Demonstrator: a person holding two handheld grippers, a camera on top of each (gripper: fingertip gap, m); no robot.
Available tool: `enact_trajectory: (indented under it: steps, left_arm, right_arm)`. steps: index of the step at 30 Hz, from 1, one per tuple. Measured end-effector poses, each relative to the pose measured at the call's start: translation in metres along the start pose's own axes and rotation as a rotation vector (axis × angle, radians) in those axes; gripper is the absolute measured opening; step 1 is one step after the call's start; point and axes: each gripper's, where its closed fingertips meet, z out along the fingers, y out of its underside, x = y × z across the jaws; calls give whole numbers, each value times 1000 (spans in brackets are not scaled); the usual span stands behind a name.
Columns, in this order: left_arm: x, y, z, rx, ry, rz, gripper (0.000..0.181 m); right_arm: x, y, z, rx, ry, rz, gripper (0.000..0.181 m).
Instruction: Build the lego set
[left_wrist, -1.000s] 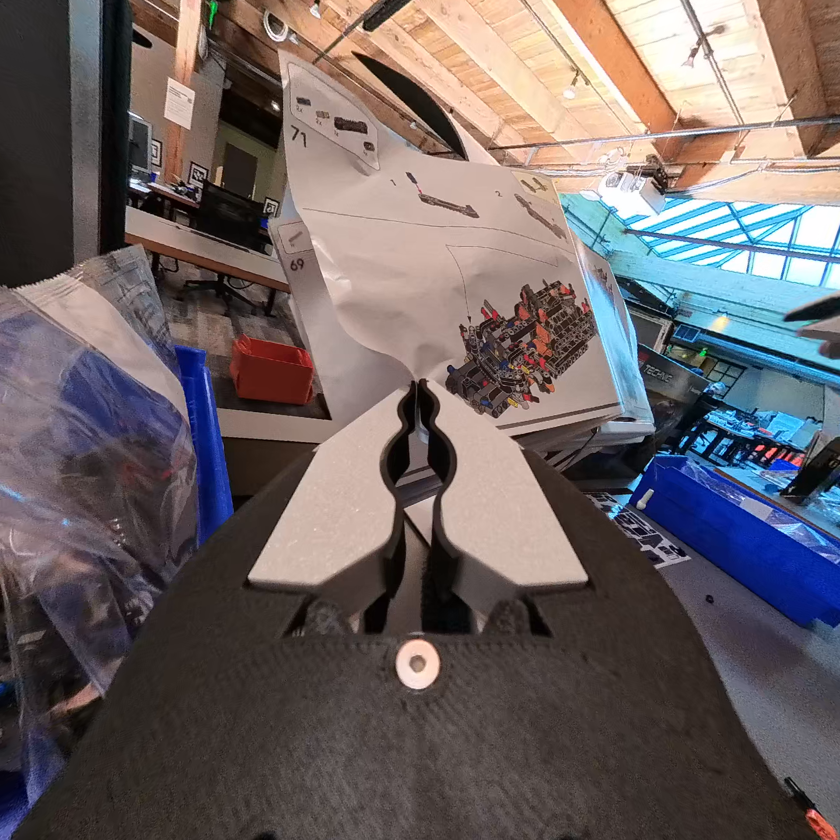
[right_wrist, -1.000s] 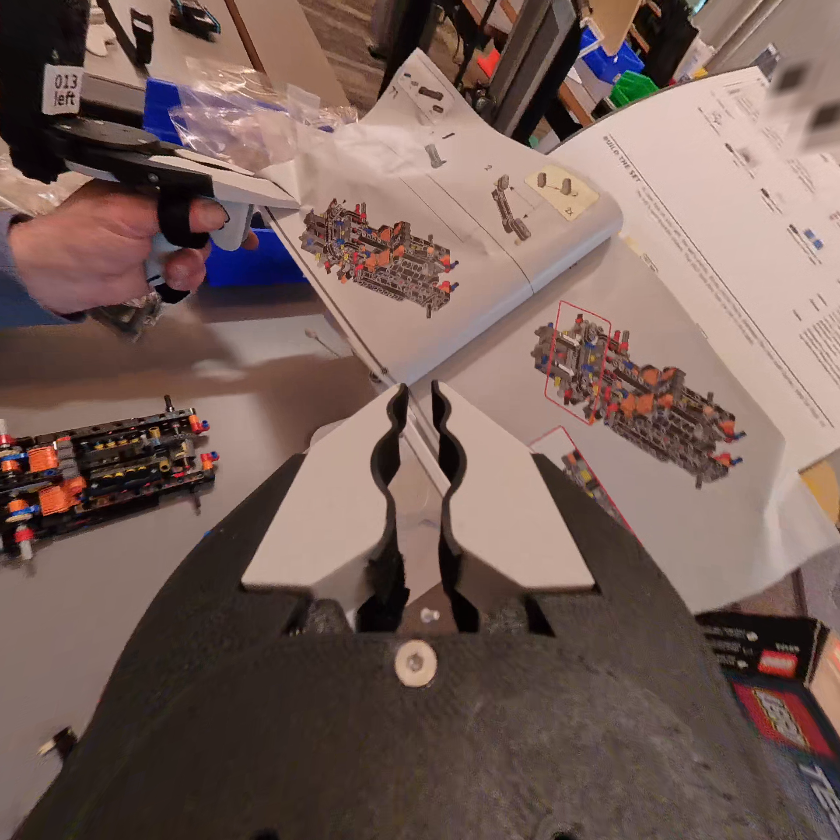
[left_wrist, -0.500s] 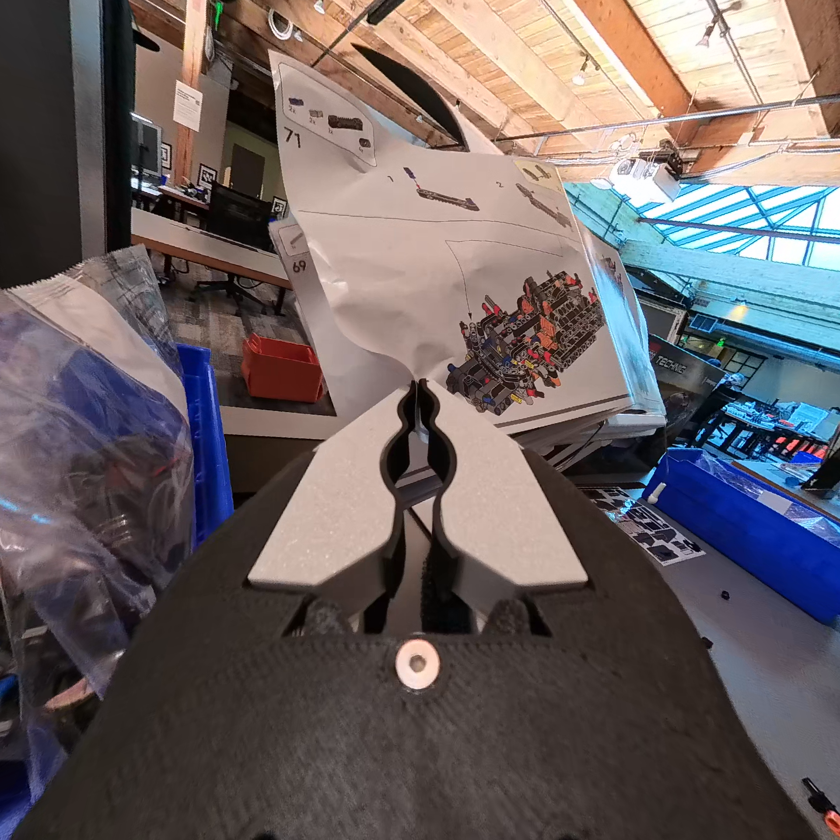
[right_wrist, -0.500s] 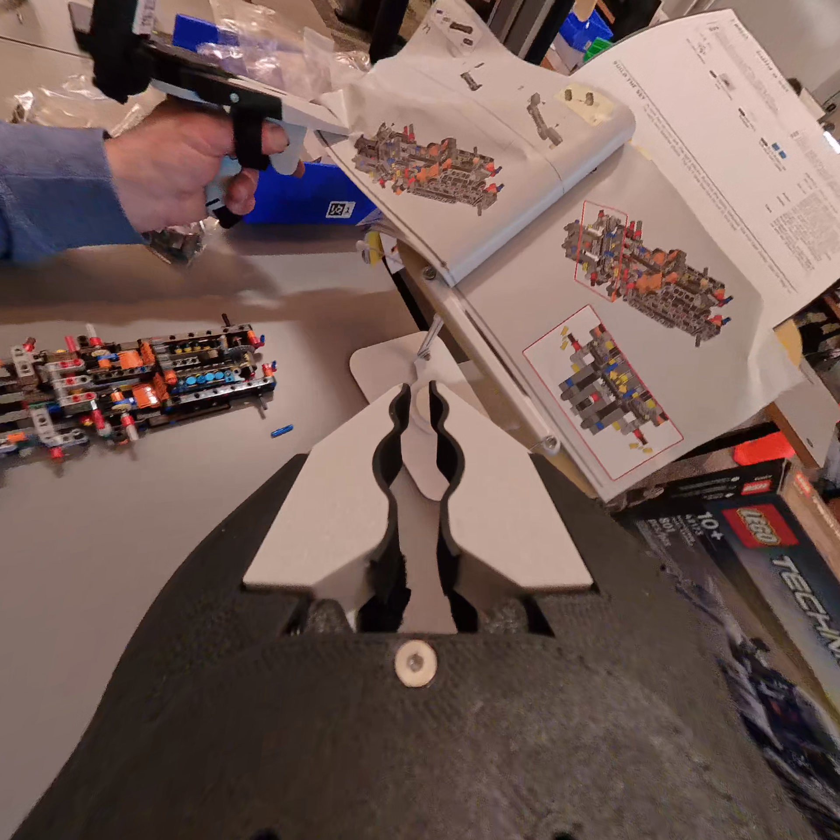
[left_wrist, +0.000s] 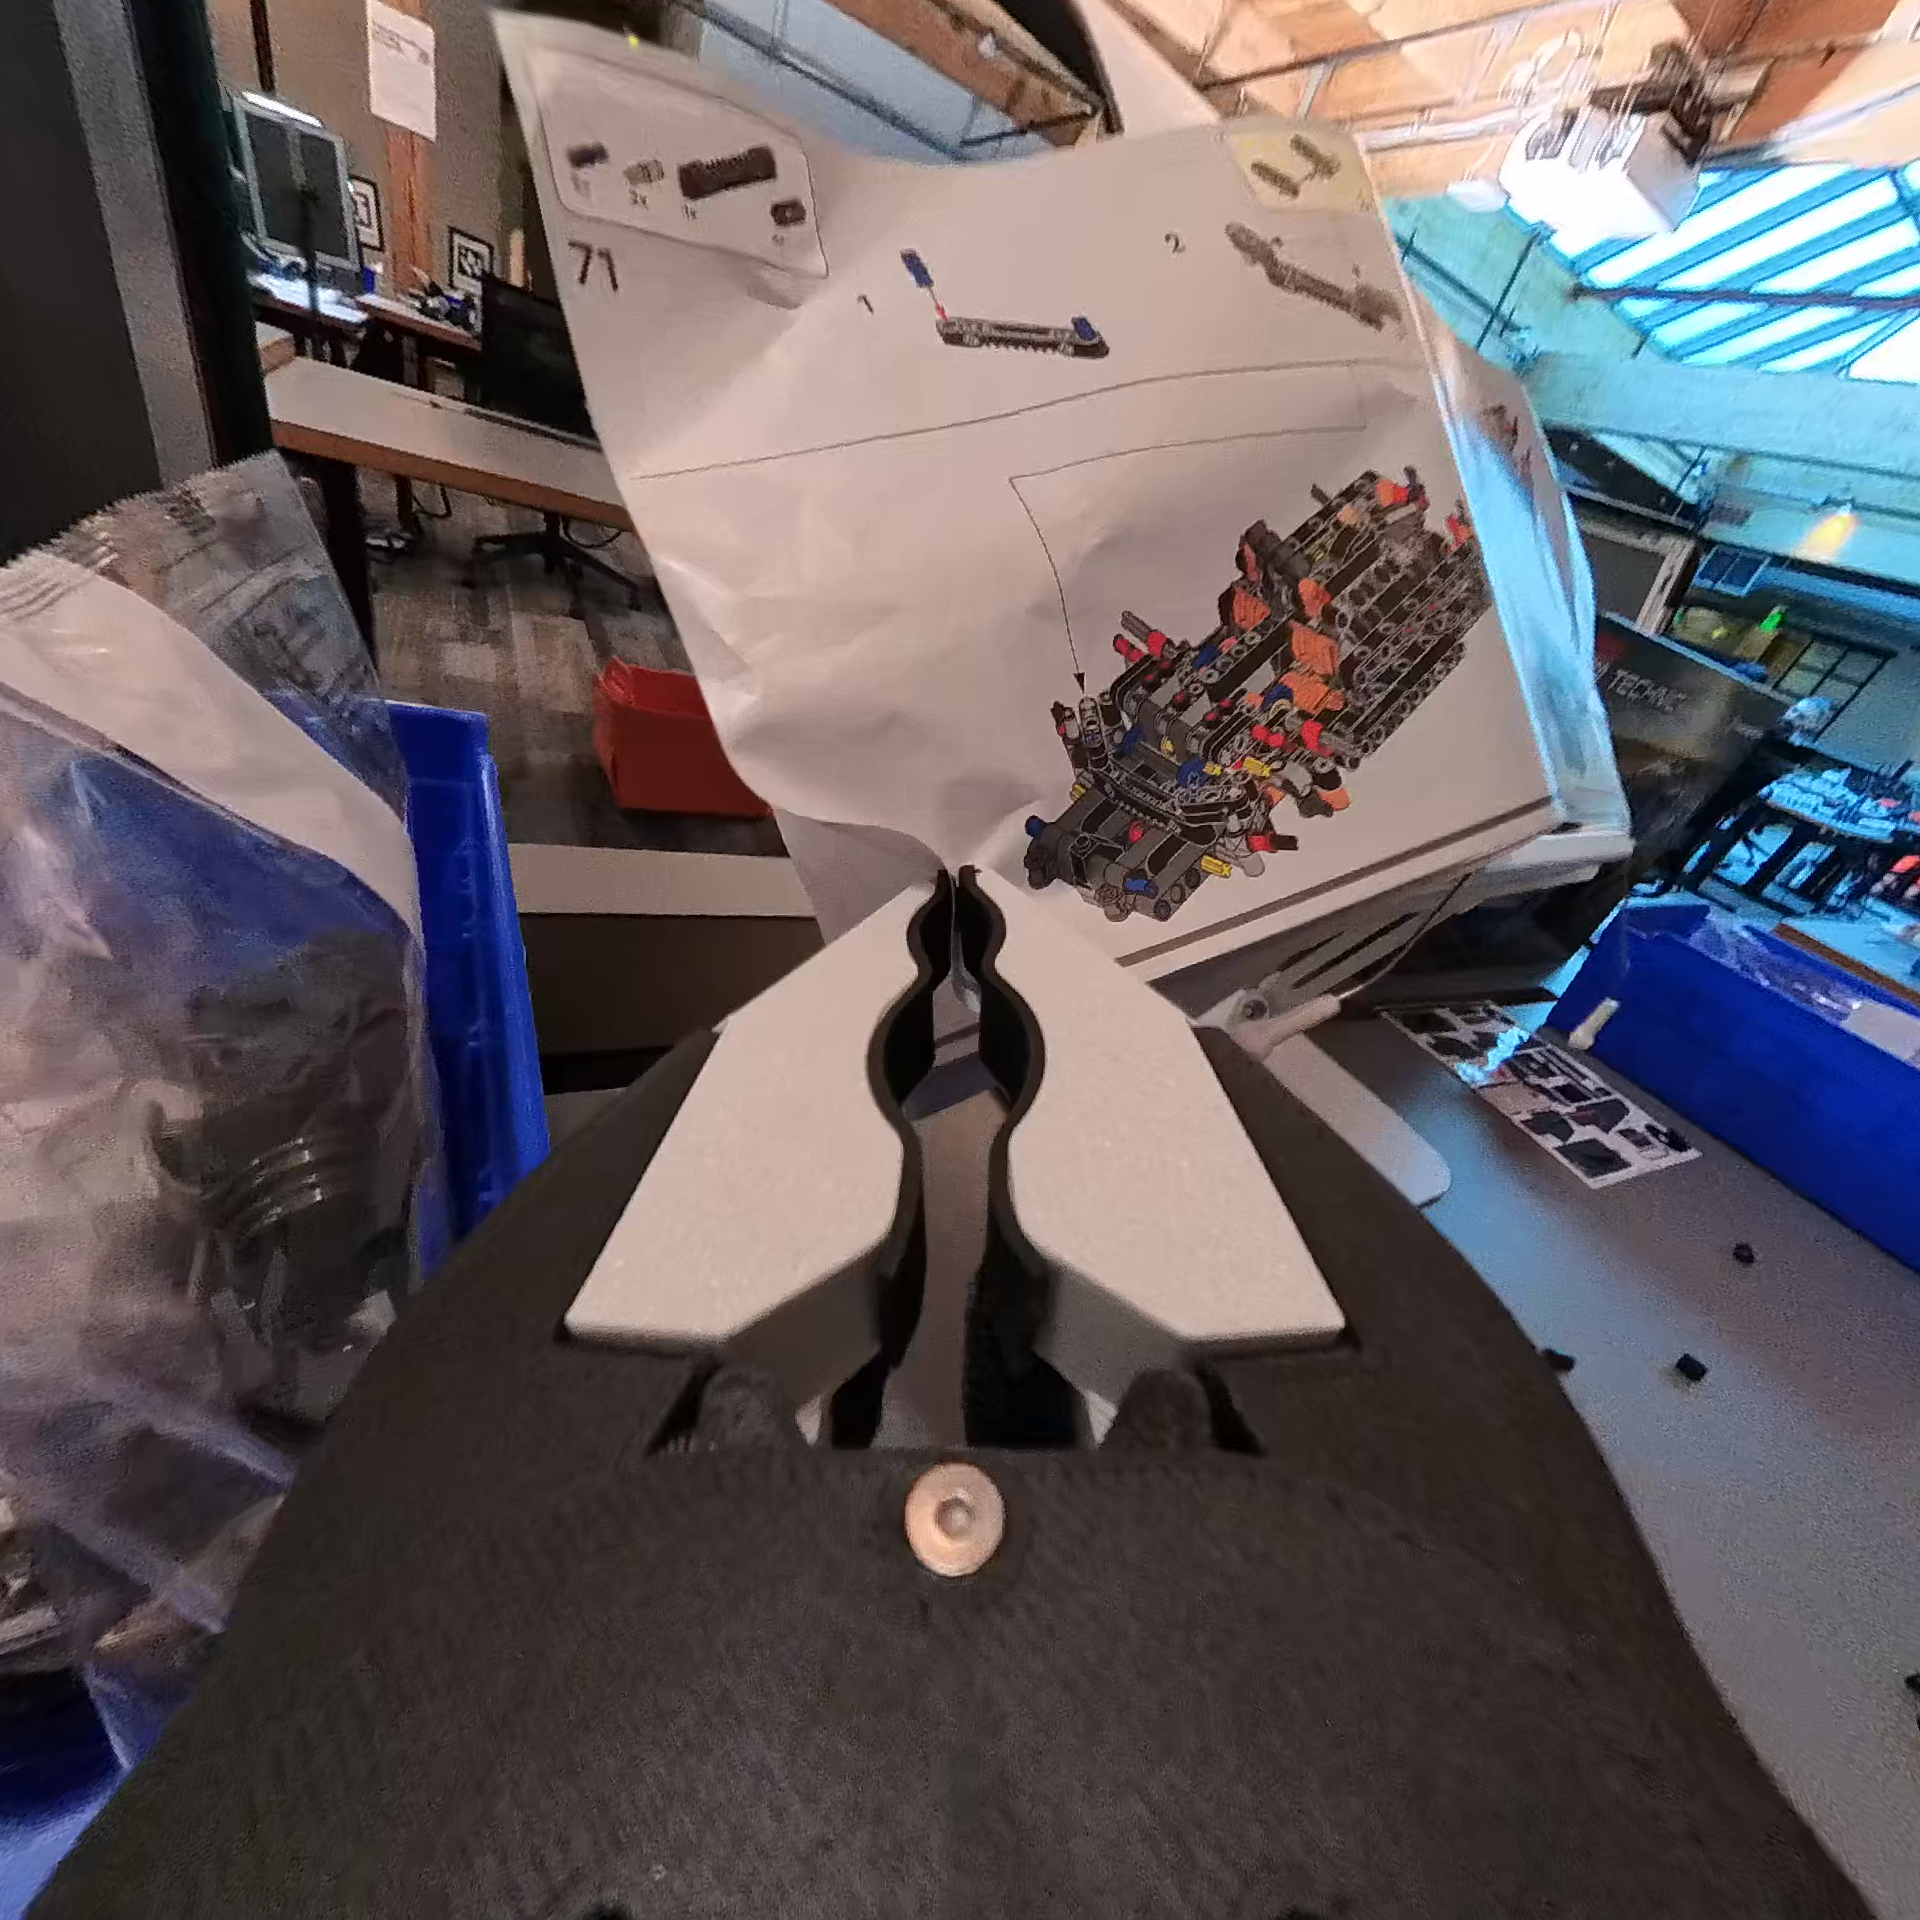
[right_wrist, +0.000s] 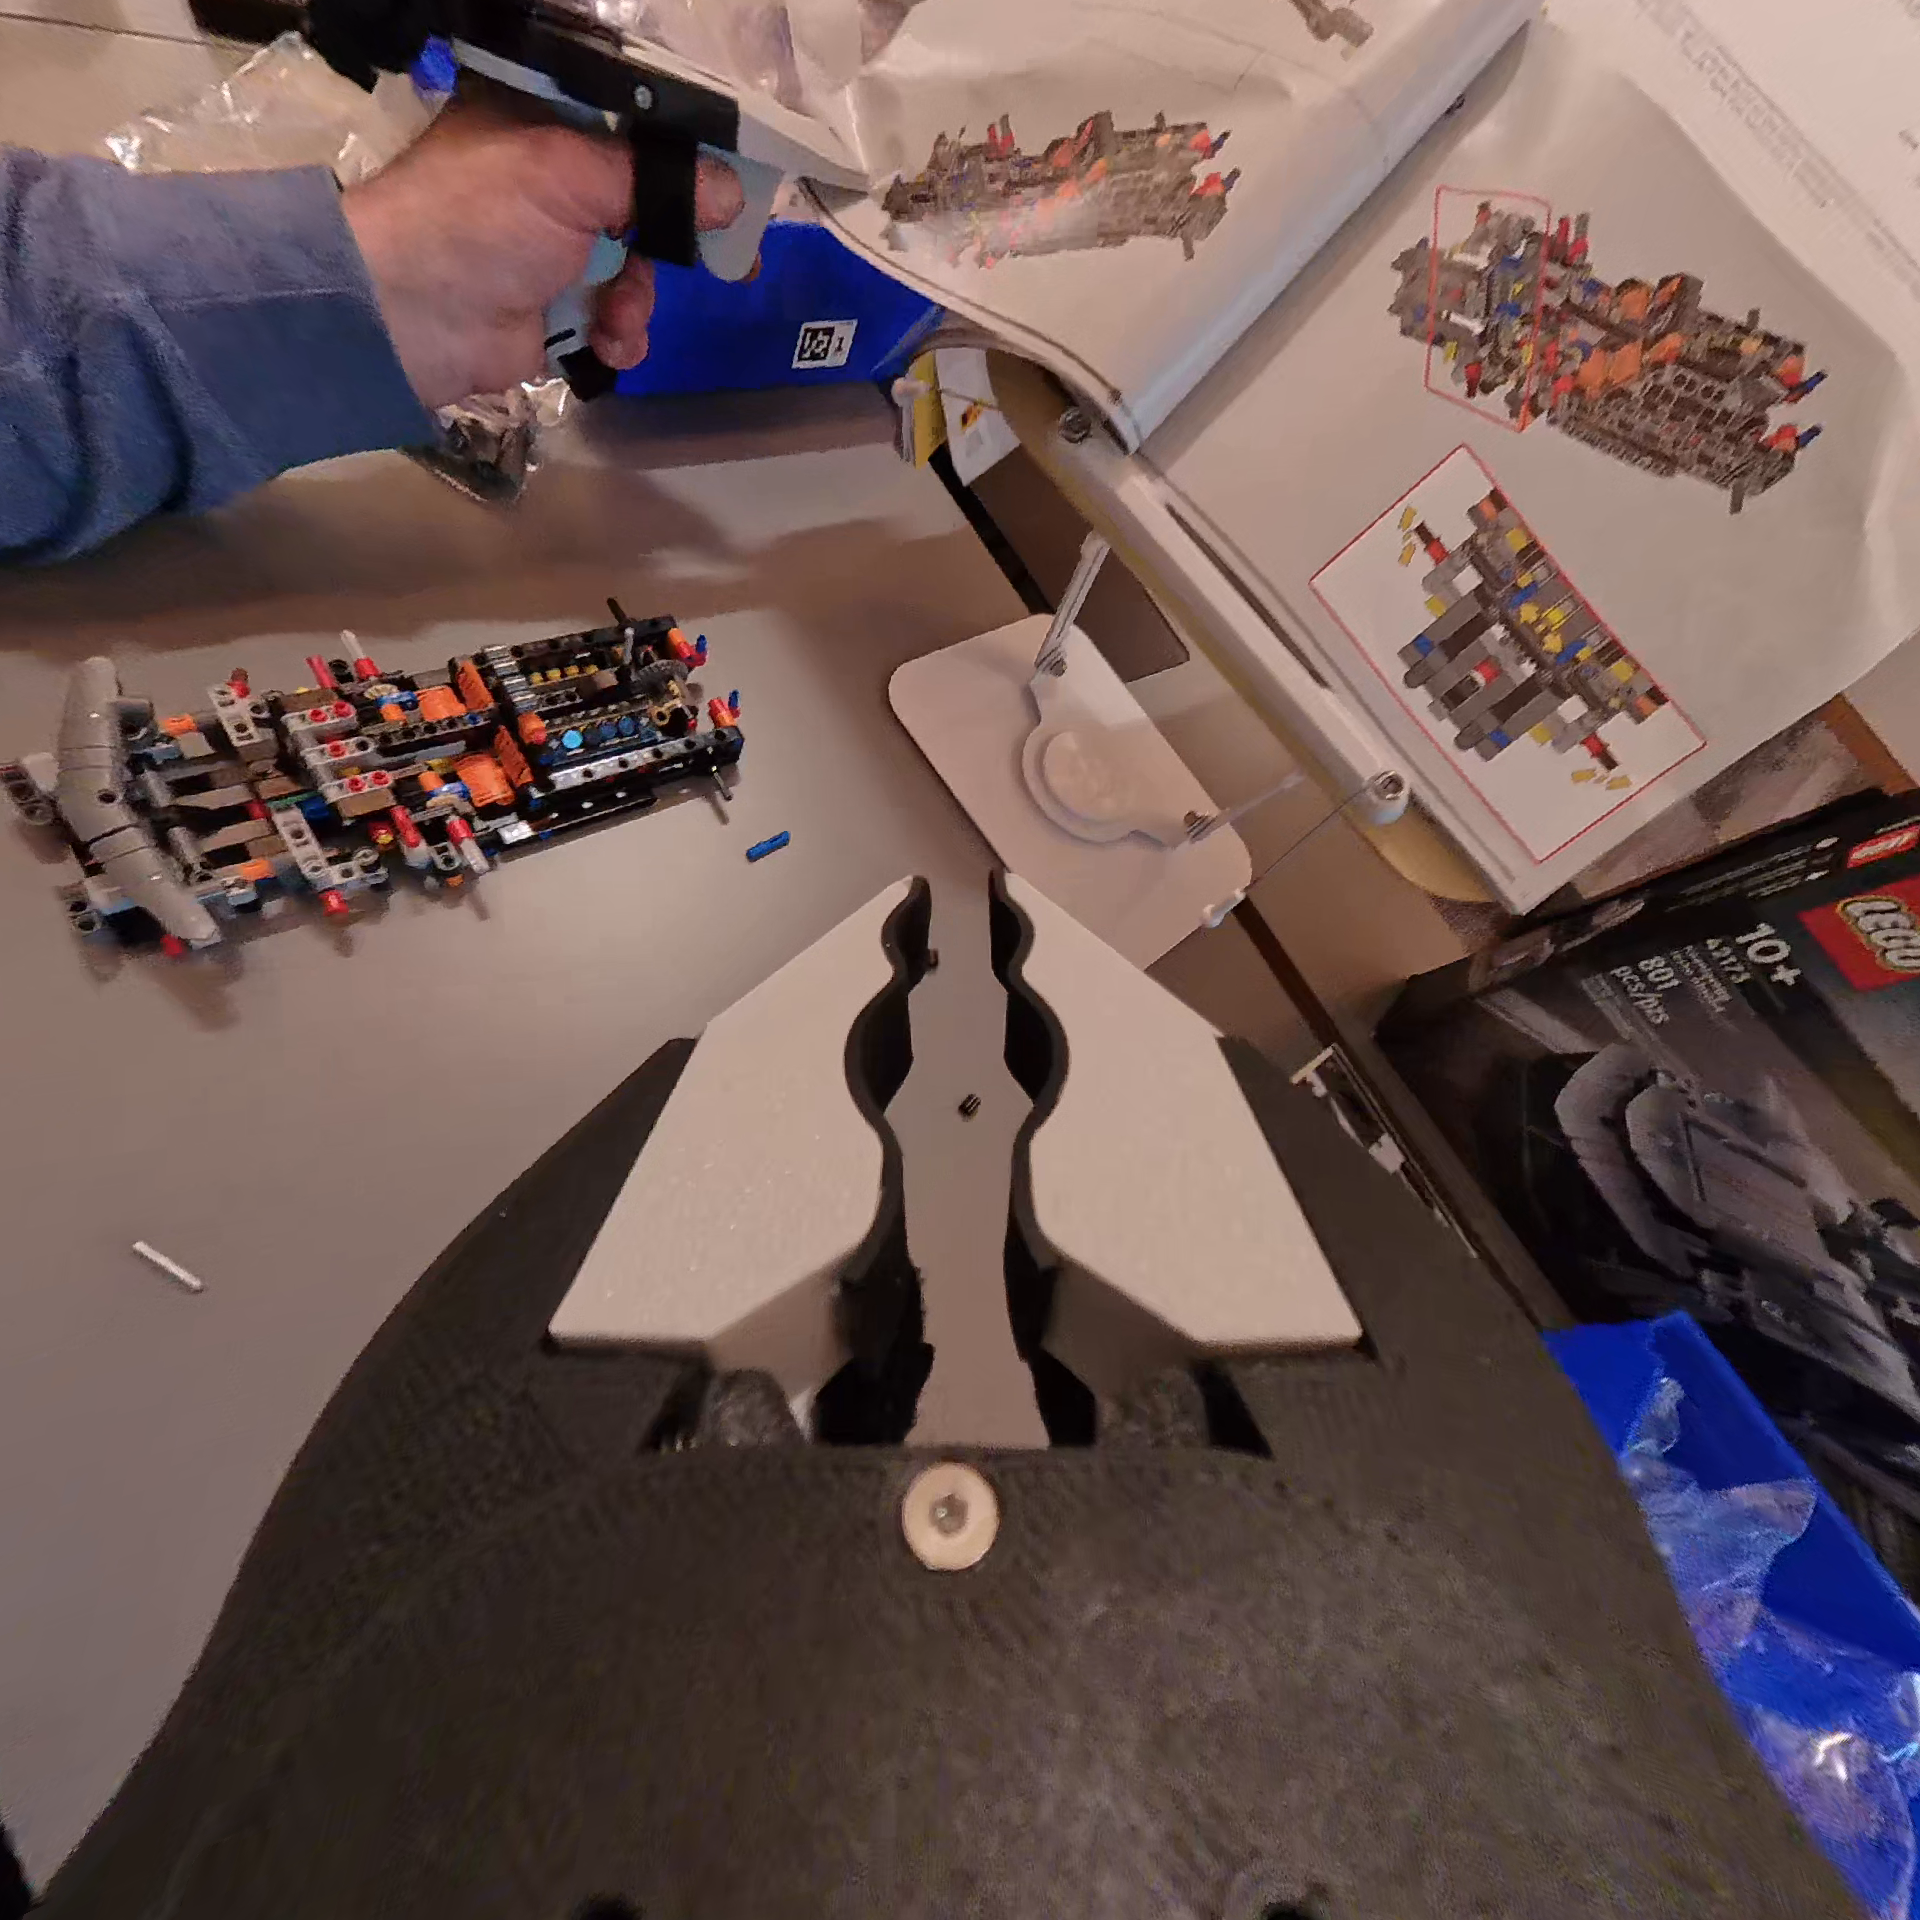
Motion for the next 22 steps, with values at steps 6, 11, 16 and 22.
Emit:
enact_trajectory:
  steps: [6,11,16,22]
  left_arm:
    - [-2,5,4,-44,-37,40,0]
    - [-6,6,5,-70,-83,58,9]
    - [-14,-7,-2,-49,-148,66,26]
    - [-18,-38,-22,11,-228,116,48]
  right_arm:
    - [-29,28,-12,-70,-36,47,21]
    - [-65,69,-8,-166,-122,92,27]
    - [-77,118,0,-302,-130,88,26]
    - [-82,167,24,-406,-190,100,30]
